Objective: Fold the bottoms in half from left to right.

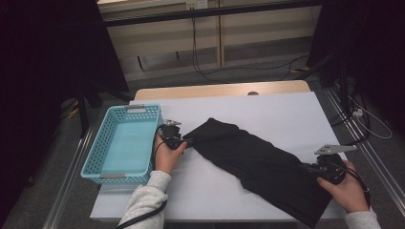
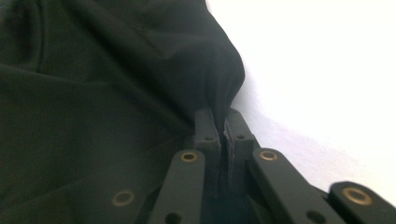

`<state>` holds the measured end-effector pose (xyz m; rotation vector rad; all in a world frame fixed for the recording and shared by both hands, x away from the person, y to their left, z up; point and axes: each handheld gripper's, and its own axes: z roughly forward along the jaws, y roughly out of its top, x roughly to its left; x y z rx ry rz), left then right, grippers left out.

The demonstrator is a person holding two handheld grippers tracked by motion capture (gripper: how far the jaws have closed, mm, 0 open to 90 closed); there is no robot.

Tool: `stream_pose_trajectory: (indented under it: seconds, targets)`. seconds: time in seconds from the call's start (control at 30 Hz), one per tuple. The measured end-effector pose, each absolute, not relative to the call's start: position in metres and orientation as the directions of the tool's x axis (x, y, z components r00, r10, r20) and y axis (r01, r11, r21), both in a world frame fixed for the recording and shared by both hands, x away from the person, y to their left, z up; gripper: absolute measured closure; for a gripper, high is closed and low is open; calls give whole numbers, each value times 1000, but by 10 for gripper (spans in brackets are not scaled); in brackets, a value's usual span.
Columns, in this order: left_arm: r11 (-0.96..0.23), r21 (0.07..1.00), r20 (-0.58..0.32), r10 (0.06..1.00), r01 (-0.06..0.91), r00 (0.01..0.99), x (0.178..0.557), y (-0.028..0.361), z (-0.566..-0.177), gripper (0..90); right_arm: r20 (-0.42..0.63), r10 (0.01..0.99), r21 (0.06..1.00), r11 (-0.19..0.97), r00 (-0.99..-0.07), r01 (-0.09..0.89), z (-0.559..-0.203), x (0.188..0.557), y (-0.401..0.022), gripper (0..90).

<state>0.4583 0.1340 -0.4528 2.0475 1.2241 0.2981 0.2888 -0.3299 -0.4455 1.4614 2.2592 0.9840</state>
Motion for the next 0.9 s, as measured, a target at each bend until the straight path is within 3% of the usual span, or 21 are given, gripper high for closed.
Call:
stream_pose_trajectory:
  seconds: [0.07,0.3,0.4,0.5,0.9]
  targets:
    - [-290,664,-184,830,690,526,457,134,-450,518,126,883,668,261,-451,697,-445,289,-329,870]
    - [-278,630,-226,828,725,513,456,136,-448,796,121,881,666,270,-458,695,-447,291,-327,868]
    - [-261,620,-247,830,740,500,455,140,-441,826,112,884,674,268,-454,688,-446,291,-327,849]
    - [-262,621,-244,831,739,500,454,142,-438,834,75,898,698,263,-433,666,-441,290,-328,709]
    - [-252,635,-220,848,731,483,447,146,-417,840,106,937,725,155,-331,671,-433,272,-352,561]
